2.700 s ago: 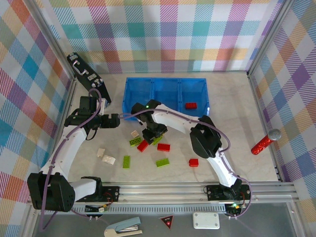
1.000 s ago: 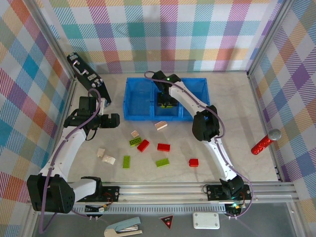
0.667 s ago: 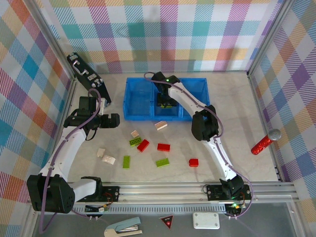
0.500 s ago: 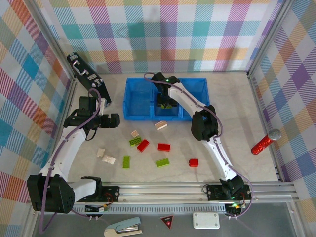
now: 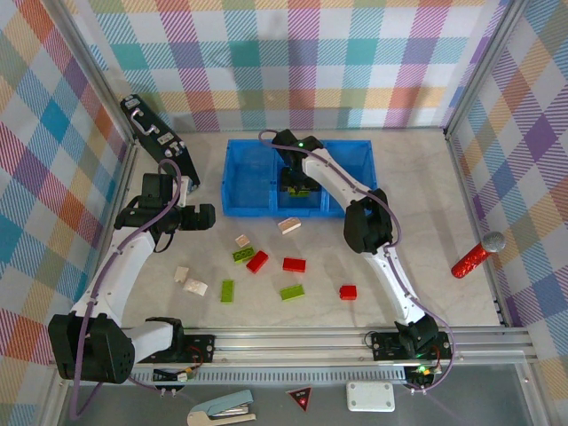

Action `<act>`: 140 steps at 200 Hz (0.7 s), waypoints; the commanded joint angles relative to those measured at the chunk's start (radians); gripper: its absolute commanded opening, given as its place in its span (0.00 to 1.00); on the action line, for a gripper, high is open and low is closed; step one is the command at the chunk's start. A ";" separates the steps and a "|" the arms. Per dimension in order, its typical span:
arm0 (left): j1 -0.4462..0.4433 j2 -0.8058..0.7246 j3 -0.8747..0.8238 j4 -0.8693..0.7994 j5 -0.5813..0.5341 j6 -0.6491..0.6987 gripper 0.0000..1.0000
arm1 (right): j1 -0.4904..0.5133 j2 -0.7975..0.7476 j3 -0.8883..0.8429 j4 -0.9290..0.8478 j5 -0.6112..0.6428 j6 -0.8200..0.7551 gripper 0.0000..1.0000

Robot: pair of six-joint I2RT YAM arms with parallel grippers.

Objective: Sort the legos into containers by color
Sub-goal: Place the lego in the container.

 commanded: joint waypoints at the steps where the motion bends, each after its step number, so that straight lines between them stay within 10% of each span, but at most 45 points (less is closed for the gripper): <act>1: 0.006 -0.011 -0.008 0.001 0.013 0.006 1.00 | -0.005 -0.076 0.039 -0.033 0.014 -0.001 0.74; 140: -0.006 -0.011 0.015 -0.036 0.010 -0.088 0.98 | 0.035 -0.351 -0.166 -0.103 -0.007 -0.045 0.74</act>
